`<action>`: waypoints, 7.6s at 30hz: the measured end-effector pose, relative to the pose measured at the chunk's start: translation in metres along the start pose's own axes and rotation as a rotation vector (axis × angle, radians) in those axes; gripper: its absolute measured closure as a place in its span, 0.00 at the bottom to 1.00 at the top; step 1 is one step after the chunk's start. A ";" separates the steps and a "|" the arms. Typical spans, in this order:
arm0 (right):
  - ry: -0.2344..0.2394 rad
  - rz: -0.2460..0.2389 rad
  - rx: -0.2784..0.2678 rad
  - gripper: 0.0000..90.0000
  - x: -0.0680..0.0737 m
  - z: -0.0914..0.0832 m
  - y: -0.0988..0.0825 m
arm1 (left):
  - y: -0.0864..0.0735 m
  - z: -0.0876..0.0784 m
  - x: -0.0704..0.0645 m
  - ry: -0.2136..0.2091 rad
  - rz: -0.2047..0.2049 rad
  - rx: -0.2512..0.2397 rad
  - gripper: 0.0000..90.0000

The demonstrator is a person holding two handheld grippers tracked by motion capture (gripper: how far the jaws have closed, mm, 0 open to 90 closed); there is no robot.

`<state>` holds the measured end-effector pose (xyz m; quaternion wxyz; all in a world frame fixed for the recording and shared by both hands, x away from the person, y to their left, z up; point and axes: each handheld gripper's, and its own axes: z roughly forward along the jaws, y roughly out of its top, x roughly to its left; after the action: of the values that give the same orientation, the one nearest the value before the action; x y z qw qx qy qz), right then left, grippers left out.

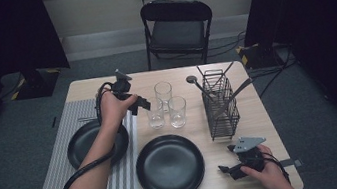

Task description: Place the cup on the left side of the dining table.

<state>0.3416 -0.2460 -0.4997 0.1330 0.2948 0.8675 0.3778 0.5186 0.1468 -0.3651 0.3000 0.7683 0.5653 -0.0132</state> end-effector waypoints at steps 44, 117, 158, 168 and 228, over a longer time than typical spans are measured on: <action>0.001 0.000 -0.001 0.17 0.000 0.000 0.000 | 0.009 0.037 0.009 -0.002 -0.055 -0.003 0.37; 0.006 -0.001 -0.001 0.16 0.000 0.000 0.000 | -0.013 0.041 0.031 -0.038 -0.160 0.133 0.94; 0.007 -0.002 0.001 0.16 0.000 0.000 0.000 | -0.033 -0.023 0.038 -0.059 -0.157 0.127 0.94; 0.007 -0.002 0.001 0.16 0.000 0.000 0.000 | -0.039 -0.038 0.040 -0.051 -0.156 0.126 0.94; 0.006 -0.001 0.001 0.16 0.000 0.000 0.000 | -0.090 -0.083 0.052 -0.065 -0.189 0.127 0.94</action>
<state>0.3418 -0.2463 -0.4998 0.1303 0.2932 0.8684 0.3781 0.4317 0.2476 -0.3557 0.2664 0.7282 0.6232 -0.1023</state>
